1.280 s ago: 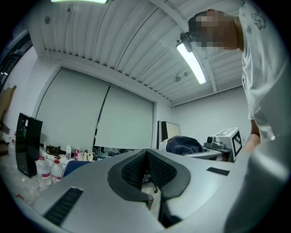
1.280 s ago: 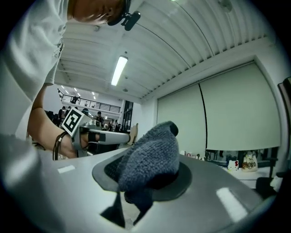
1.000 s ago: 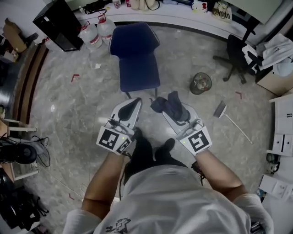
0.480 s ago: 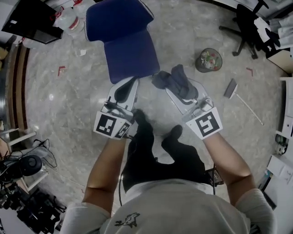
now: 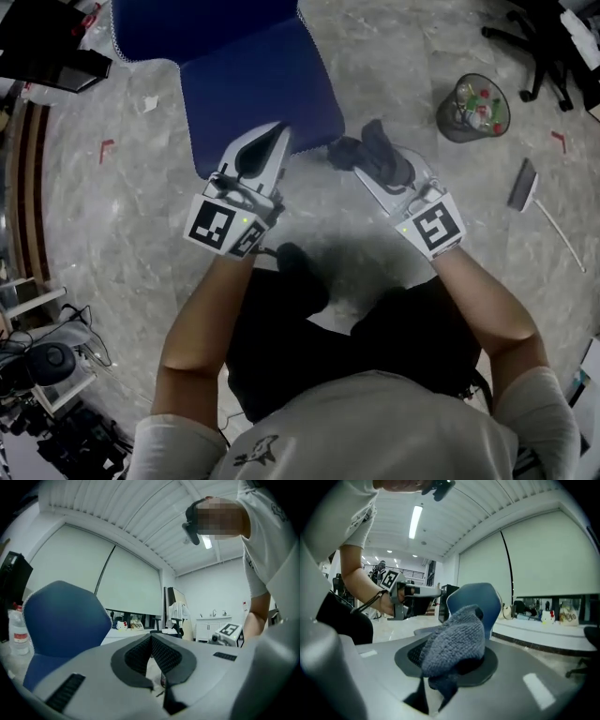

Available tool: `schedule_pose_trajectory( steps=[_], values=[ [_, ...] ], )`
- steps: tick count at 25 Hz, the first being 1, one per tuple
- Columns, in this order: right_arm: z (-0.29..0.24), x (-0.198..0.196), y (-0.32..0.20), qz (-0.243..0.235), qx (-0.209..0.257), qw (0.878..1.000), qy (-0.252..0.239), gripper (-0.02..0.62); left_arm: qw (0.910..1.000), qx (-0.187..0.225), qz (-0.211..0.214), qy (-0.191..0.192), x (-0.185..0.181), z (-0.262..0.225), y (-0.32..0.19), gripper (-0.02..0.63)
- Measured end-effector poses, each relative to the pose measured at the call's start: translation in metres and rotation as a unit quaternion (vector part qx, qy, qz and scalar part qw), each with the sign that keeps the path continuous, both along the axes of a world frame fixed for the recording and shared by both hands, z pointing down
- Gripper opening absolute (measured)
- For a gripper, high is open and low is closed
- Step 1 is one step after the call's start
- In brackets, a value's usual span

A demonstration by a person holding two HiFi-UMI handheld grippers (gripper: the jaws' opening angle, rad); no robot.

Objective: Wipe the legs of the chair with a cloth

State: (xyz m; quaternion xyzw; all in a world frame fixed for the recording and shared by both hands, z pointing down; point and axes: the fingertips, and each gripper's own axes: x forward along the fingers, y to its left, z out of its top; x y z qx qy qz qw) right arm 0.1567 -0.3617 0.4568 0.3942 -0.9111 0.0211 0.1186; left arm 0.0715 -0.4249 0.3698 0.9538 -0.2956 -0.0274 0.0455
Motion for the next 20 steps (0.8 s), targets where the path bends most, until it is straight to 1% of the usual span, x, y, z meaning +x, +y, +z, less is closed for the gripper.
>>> schedule_pose_trajectory(
  steps=[3,6,8,10,12,15,17,20],
  values=[
    [0.102,0.008,-0.006,-0.006,-0.026,1.000,0.012,0.121,0.9997,-0.008,0.020,0.011,0.000,0.061,-0.012,0.005],
    [0.191,0.021,-0.017,-0.012,-0.056,0.998,0.023,0.121,0.9999,-0.006,0.011,-0.006,-0.002,0.114,-0.032,0.005],
    [0.235,0.027,-0.029,-0.013,-0.064,0.997,0.039,0.123,0.9999,-0.004,0.003,-0.016,0.004,0.142,-0.039,0.005],
    [0.264,0.027,-0.043,-0.012,-0.071,0.997,0.039,0.123,0.9996,-0.011,0.005,-0.027,0.010,0.166,-0.039,0.005],
    [0.276,0.024,-0.060,-0.008,-0.077,0.997,0.019,0.123,0.9992,-0.016,0.004,-0.036,0.011,0.179,-0.041,0.005],
    [0.276,0.014,-0.081,-0.012,-0.076,0.997,0.001,0.126,0.9987,-0.005,-0.012,-0.049,0.009,0.184,-0.044,0.005],
    [0.266,0.005,-0.084,-0.019,-0.064,0.998,-0.010,0.126,0.9986,-0.004,-0.019,-0.050,0.008,0.187,-0.044,0.005],
    [0.240,-0.008,-0.083,-0.029,-0.028,0.999,-0.019,0.126,0.9984,-0.007,-0.016,-0.054,0.008,0.187,-0.041,0.005]
  ],
)
